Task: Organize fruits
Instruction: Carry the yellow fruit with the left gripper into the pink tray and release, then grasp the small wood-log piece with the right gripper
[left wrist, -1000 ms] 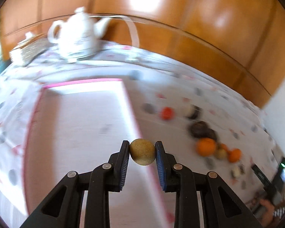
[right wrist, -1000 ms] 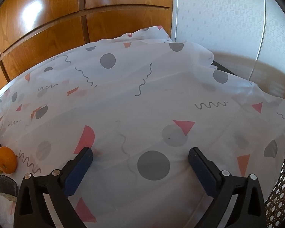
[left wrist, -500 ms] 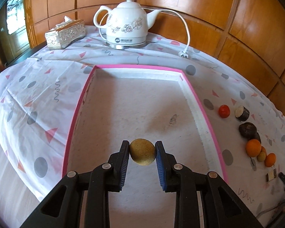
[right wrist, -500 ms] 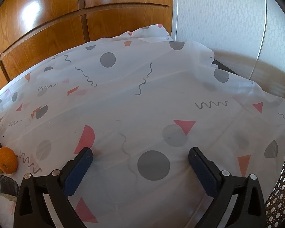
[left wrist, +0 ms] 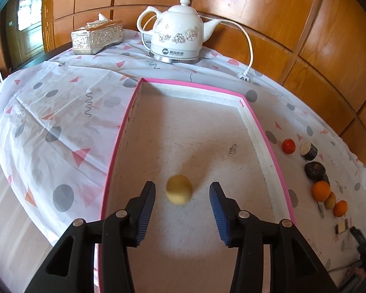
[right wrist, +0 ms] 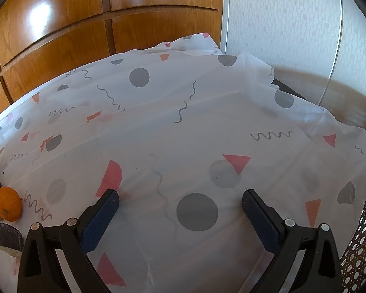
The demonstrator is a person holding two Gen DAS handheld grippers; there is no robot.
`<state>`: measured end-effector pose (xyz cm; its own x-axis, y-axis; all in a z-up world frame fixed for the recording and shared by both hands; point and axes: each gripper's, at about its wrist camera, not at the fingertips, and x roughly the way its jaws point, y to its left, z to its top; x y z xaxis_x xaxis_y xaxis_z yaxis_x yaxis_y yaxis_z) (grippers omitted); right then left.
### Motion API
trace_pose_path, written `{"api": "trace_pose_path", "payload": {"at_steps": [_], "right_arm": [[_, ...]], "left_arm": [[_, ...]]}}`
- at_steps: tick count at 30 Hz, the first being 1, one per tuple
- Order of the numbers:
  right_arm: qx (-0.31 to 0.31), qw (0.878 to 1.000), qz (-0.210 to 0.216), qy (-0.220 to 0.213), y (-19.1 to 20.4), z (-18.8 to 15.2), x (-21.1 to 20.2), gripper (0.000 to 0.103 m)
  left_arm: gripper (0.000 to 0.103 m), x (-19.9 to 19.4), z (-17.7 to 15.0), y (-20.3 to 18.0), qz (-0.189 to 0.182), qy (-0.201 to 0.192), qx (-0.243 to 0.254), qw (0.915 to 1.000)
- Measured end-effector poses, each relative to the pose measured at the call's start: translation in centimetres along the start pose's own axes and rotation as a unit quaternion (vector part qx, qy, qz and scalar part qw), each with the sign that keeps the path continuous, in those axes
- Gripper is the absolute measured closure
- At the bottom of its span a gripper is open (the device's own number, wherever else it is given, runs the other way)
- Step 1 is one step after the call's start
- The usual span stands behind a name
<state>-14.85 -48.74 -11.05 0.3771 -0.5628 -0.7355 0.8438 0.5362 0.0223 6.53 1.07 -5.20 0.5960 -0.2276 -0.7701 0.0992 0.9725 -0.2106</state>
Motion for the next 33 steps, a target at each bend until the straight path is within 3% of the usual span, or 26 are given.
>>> {"api": "trace_pose_path", "payload": {"at_steps": [15, 21, 25, 28, 33], "right_arm": [[-0.007, 1.000, -0.001, 0.023, -0.1, 0.5, 0.1, 0.001], [-0.011, 0.999, 0.012, 0.032, 0.4, 0.4, -0.5, 0.012], [-0.019, 0.996, 0.078, 0.047, 1.7, 0.4, -1.8, 0.033], [-0.034, 0.988, 0.145, 0.051, 3.7, 0.3, -3.7, 0.034], [-0.090, 0.970, 0.220, 0.050, 8.1, -0.4, -6.3, 0.034]], "left_arm": [[0.037, -3.9, 0.6, 0.7, -0.010, -0.040, -0.013, 0.9991], [0.034, -4.5, 0.4, 2.0, 0.005, -0.041, -0.027, 0.9988], [0.034, -4.4, 0.1, 2.8, 0.013, -0.037, -0.032, 0.9987], [0.034, -4.4, 0.1, 3.1, 0.014, -0.037, -0.036, 0.9986], [0.034, -4.9, 0.2, 3.2, 0.017, -0.046, -0.039, 0.9980]]}}
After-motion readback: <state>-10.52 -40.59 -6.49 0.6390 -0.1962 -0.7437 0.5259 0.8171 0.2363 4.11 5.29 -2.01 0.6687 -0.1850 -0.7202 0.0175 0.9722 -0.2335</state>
